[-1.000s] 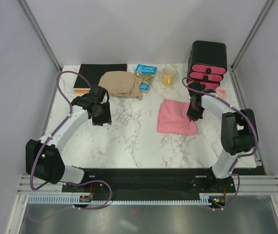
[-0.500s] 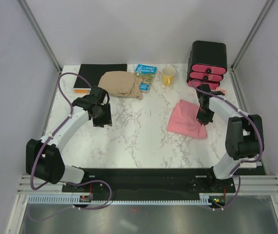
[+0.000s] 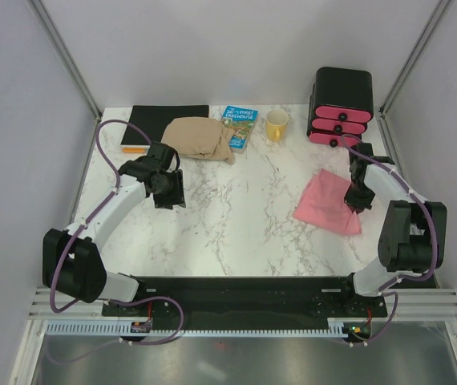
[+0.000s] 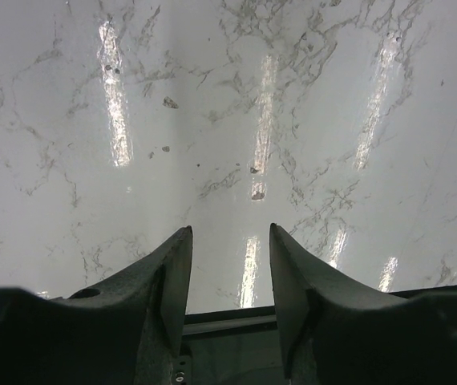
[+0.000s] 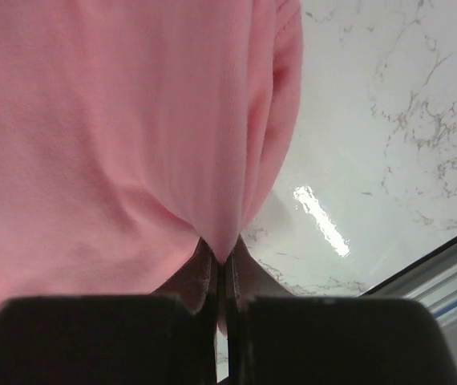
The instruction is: Fold and stack the t-shirts
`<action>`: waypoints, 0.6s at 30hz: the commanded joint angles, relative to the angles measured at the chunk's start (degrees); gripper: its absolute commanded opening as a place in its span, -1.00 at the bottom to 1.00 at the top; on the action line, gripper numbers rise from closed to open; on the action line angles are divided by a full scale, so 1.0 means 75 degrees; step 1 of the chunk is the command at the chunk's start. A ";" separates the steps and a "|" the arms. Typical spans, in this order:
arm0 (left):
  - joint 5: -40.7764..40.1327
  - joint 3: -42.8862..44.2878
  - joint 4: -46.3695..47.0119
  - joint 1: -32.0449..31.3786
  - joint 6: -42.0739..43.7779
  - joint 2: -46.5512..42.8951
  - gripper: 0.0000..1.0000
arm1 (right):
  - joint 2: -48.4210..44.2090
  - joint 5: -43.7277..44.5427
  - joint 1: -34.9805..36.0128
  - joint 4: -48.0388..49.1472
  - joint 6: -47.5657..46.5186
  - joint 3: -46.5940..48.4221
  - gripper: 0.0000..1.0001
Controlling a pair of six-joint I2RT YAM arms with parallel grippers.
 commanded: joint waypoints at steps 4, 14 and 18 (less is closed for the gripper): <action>0.0181 -0.0124 0.0210 0.0044 0.0342 -0.0156 0.01 | 0.0332 -0.0111 -0.0524 0.0069 -0.1151 0.0510 -0.99; 0.0344 -0.0323 0.0210 0.0044 0.0365 -0.0238 -0.01 | 0.1291 0.0064 -0.1228 0.0034 -0.1972 0.1341 -1.00; 0.0392 -0.0475 0.0198 0.0032 0.0377 -0.0355 -0.02 | 0.1820 0.0100 -0.1240 -0.0013 -0.2031 0.2021 -1.00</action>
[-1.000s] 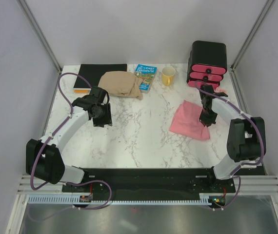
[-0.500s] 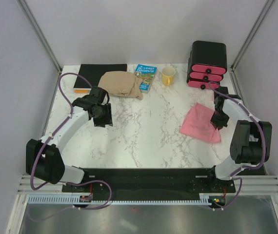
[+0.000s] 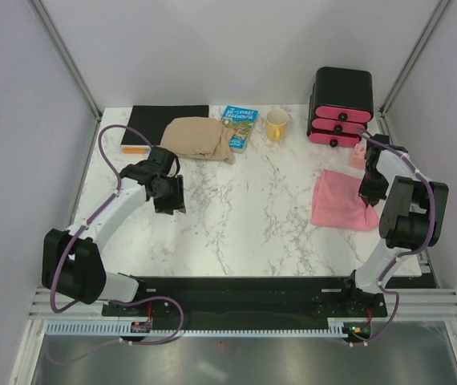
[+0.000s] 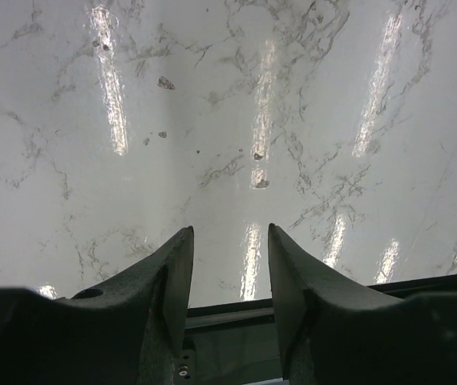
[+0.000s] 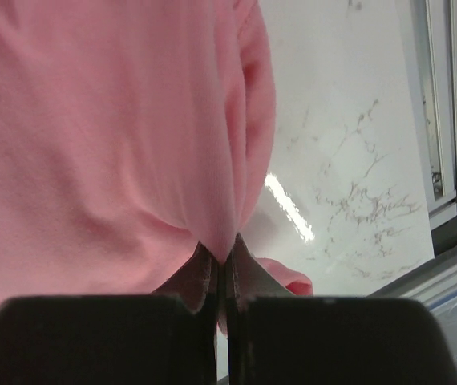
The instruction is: Fold and stack the t-shirts
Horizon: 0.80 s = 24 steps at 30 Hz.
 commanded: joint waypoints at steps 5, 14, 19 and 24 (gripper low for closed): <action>0.0252 -0.0348 0.0117 0.0032 0.0322 -0.0431 -0.03 | 0.1175 0.0266 0.0007 -0.0019 -0.0534 0.1905 -1.00; 0.0322 -0.0348 0.0046 0.0032 0.0275 -0.0443 -0.03 | 0.2080 0.0852 -0.0203 -0.0651 -0.0582 0.2974 -1.00; 0.0334 -0.0325 0.0034 0.0032 0.0251 -0.0350 -0.03 | 0.2011 0.1098 -0.0566 -0.0711 -0.0628 0.2929 -1.00; 0.0393 -0.0301 0.0046 0.0044 0.0240 -0.0232 -0.04 | 0.2045 0.0971 -0.0789 -0.0687 -0.0710 0.3045 -1.00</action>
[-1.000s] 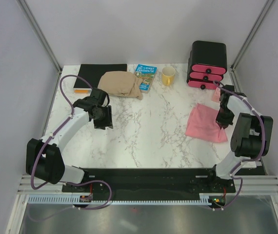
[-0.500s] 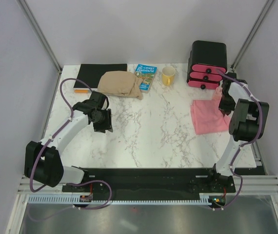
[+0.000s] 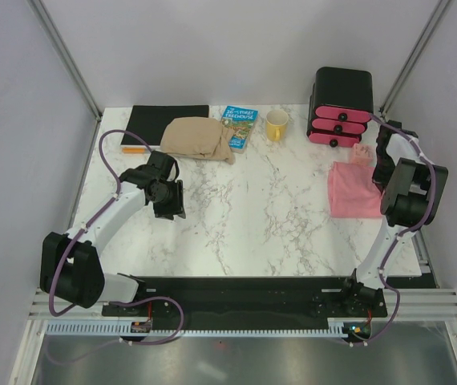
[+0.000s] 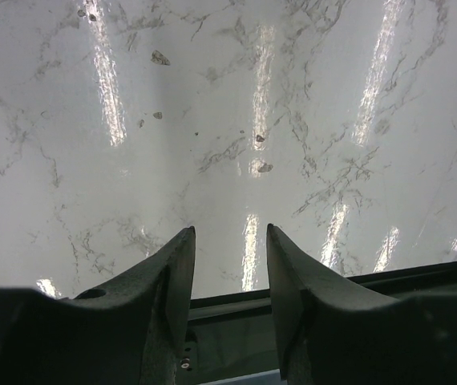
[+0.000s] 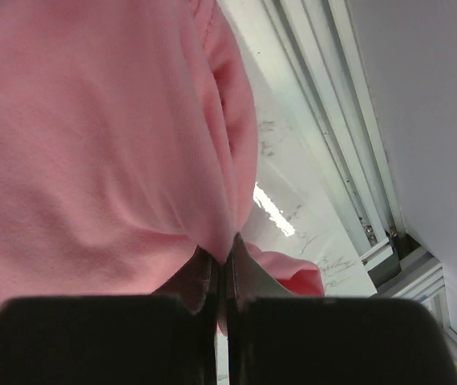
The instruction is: Fold and stack the t-shirts
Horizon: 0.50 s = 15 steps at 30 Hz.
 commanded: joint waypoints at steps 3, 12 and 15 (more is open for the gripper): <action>0.0203 0.0077 0.0055 0.0032 0.0199 -0.0014 -0.05 | 0.0084 0.0195 -0.0166 -0.0163 -0.0186 0.0543 -1.00; 0.0414 0.0077 0.0055 0.0032 0.0222 0.0162 -0.05 | 0.0389 -0.0005 -0.0107 -0.0151 -0.0374 0.0824 -1.00; 0.0508 0.0159 0.0055 0.0032 0.0269 0.0221 -0.06 | 0.0553 -0.0040 -0.0107 -0.0151 -0.0397 0.0941 -1.00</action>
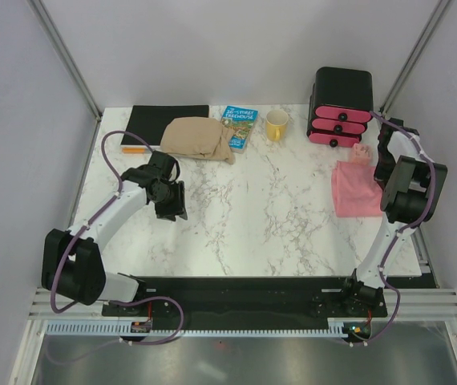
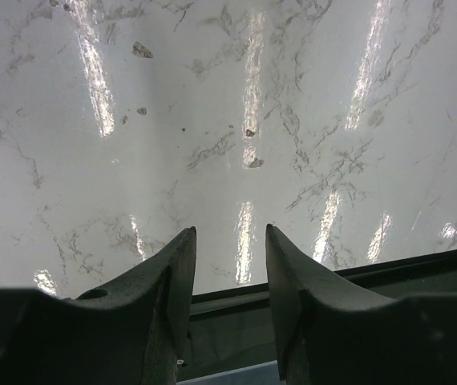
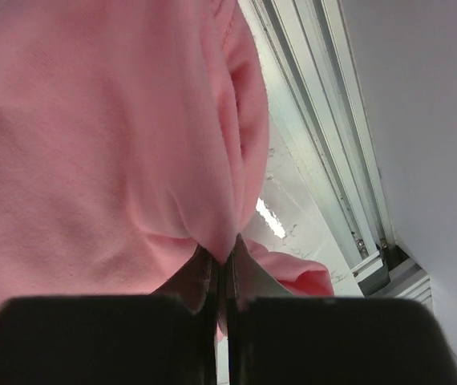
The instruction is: Fold and stack the t-shirts
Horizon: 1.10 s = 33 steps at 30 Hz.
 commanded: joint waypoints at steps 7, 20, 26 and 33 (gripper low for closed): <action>0.0325 0.0171 0.0043 0.0020 0.0290 0.0168 -0.08 | 0.0438 0.0202 0.0027 -0.0140 0.0017 0.0867 -0.65; 0.0383 0.0277 0.0043 0.0020 0.0290 0.0344 -0.10 | -0.0346 0.1116 0.0108 -0.0128 0.0357 0.0775 -0.02; 0.0383 0.0253 0.0043 0.0009 0.0302 0.0297 -0.10 | -0.1119 0.1680 0.0331 0.0059 0.0381 0.0657 -0.01; 0.0430 0.0276 0.0055 0.0020 0.0243 0.0262 -0.11 | -0.1484 0.0359 0.0694 0.0411 0.0403 0.0482 -0.10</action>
